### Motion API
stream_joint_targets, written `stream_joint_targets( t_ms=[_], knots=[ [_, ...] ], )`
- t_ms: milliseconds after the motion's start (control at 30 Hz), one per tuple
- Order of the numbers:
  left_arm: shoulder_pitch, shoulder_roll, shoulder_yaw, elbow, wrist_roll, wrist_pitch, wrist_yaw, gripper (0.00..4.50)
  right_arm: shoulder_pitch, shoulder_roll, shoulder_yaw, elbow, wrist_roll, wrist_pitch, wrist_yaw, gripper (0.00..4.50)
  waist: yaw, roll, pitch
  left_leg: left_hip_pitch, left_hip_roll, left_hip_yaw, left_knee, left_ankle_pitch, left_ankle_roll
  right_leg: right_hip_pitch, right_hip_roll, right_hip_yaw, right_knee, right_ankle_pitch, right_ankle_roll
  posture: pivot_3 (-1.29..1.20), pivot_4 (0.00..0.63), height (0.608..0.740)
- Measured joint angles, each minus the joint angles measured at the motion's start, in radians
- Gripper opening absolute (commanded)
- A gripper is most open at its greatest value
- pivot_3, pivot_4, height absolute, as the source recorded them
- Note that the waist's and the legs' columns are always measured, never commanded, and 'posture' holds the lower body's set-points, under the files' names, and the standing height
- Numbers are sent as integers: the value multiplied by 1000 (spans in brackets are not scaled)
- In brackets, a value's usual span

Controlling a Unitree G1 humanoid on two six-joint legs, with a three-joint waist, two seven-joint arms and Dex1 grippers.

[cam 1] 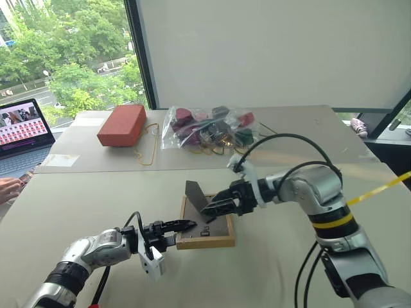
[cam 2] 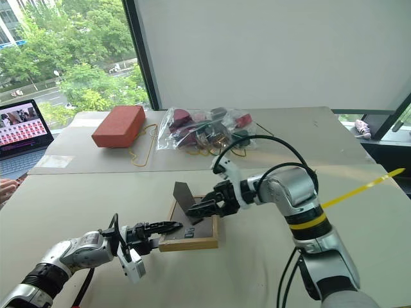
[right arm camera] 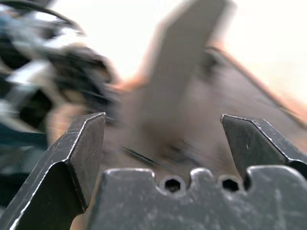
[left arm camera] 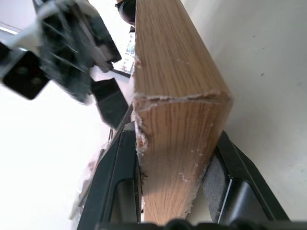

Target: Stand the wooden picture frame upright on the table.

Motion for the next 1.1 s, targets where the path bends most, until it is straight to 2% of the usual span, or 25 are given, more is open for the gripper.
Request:
stream_joint_targets(
  t_ms=[100,167,233,300,333,400,467,533,633,833,867,933,967,1000,1100],
  knots=[
    [-2,0,0,2,0,1,-1,1468,13,-42,-46,0,4,0,-9,4450,0,0,0,0,0,0,0,0,0,0,0,0,0,0,0,0,150,740],
    [-5,-2,-2,4,0,1,-1,1468,27,-116,-91,-17,2,-33,-4,4450,3,0,0,0,0,0,0,0,0,0,0,0,-1,0,0,0,150,740],
    [-6,-3,-7,7,-1,-1,0,1468,117,-244,-106,-84,-69,-221,27,4450,12,0,0,0,0,0,0,-1,1,1,0,-1,-2,0,0,0,150,740],
    [-11,-5,-9,7,-1,-5,0,1468,259,-370,-104,-154,-209,-529,55,4450,17,0,0,-1,0,1,-1,-1,1,1,-1,-1,-2,0,1,0,150,740],
    [-10,-3,-9,10,-1,-6,1,1468,369,-443,-99,-200,-309,-742,70,4450,19,0,0,-1,0,1,-1,-1,2,1,-1,-1,-3,-1,2,0,150,740],
    [-10,3,-7,14,-4,-6,3,1468,530,-513,-54,-265,-466,-1097,86,4450,8,0,0,1,1,3,-1,-1,2,1,0,1,-6,-1,2,0,150,740],
    [-16,2,-7,25,-5,0,1,1468,618,-502,17,-314,-599,-1343,54,4450,-5,0,0,5,1,6,0,-1,2,2,0,3,-4,-1,1,0,150,740],
    [-17,3,-7,30,-10,13,-3,1468,633,-402,65,-334,-727,-1484,-40,4450,-12,-1,1,6,1,6,1,1,-1,3,1,4,-2,0,0,0,150,740],
    [-17,1,-9,29,-15,13,-11,1468,591,-282,103,-344,-902,-1584,-173,4450,-6,-1,1,7,1,5,1,3,-5,4,1,3,-2,1,0,0,150,740],
    [-20,-1,-12,28,-42,13,-24,1468,550,-200,133,-311,-1055,-1667,-257,4450,7,-2,1,4,1,5,0,2,-3,2,1,3,-5,1,0,0,150,740],
    [-21,-1,-12,28,-46,13,-28,1468,552,-195,137,-311,-1060,-1683,-262,3940,7,-2,1,4,1,5,0,1,-3,2,1,3,-6,2,0,0,150,740],
    [-22,-1,-12,28,-52,13,-32,1468,558,-195,138,-310,-1063,-1693,-262,3561,7,-2,1,4,1,5,0,1,-2,3,1,3,-6,1,0,0,150,740],
    [-21,-1,-12,29,-55,14,-35,1468,565,-194,140,-307,-1066,-1702,-262,2990,7,-2,1,5,1,5,0,1,-2,3,1,3,-6,1,0,0,150,740],
    [-21,-1,-12,29,-57,14,-37,1468,573,-192,140,-307,-1066,-1706,-260,2780,7,-2,1,5,1,5,0,1,-2,3,1,3,-6,1,0,0,150,740],
    [-21,-1,-12,29,-67,17,-42,1468,579,-189,144,-299,-1066,-1707,-243,1772,7,-2,1,5,1,5,0,1,-2,3,1,3,-6,1,0,0,150,740]
  ],
)
